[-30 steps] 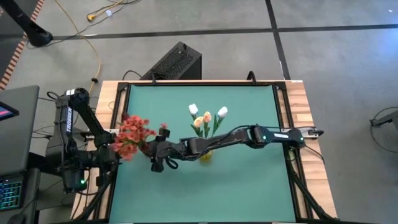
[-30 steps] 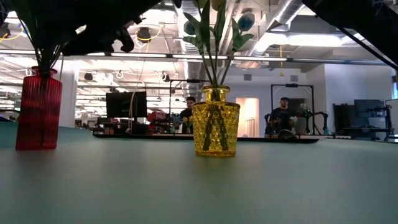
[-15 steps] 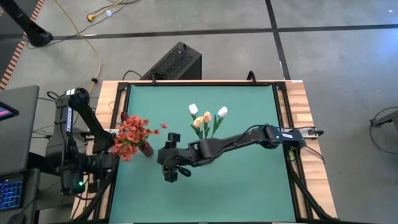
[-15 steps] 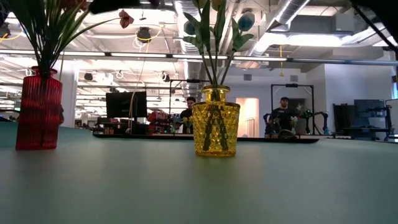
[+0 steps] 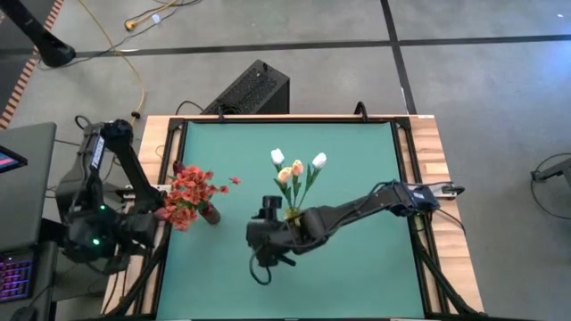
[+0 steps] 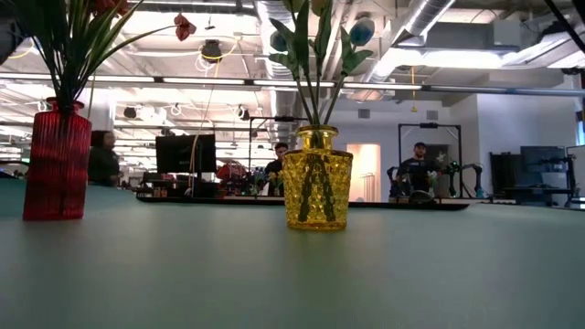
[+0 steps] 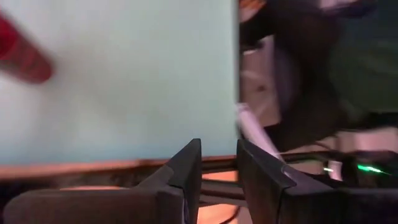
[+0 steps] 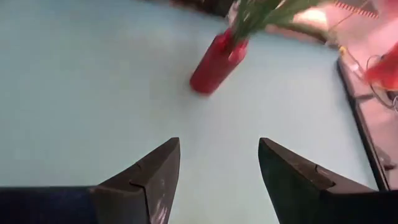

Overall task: Sort flowers into vase by color
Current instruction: Return to Home Position

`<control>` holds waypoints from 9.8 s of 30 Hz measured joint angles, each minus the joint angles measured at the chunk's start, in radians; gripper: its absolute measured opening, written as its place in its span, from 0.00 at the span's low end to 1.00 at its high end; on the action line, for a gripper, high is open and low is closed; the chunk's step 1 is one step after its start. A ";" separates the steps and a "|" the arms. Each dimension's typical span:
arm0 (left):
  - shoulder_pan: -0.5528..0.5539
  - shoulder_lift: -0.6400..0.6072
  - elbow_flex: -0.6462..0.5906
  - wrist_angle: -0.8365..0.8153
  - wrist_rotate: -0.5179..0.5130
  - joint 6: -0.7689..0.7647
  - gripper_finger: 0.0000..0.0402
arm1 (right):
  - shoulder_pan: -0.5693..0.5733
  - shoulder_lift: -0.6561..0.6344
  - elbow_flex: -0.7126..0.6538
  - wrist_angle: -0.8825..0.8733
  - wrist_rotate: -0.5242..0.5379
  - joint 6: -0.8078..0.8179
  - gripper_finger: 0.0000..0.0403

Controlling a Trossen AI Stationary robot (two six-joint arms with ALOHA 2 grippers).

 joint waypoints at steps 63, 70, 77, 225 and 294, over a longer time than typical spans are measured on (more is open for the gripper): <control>0.499 -0.537 -0.417 1.182 -0.395 1.662 0.00 | 0.078 -1.526 -1.725 1.037 -0.330 -0.148 0.61; 0.696 -0.479 -0.463 1.296 -0.213 1.661 0.00 | 0.086 -1.523 -1.740 1.018 -0.332 -0.107 0.61; 0.997 -0.362 -0.453 1.418 -0.025 1.655 0.00 | 0.085 -1.499 -1.740 0.983 -0.332 -0.096 0.61; 2.059 -0.739 -1.223 1.353 0.114 1.322 0.00 | -0.183 -2.218 -2.347 1.020 -0.416 0.029 0.15; 2.059 -0.739 -1.216 1.337 0.111 1.323 0.00 | -0.183 -2.218 -2.348 1.019 -0.416 0.029 0.15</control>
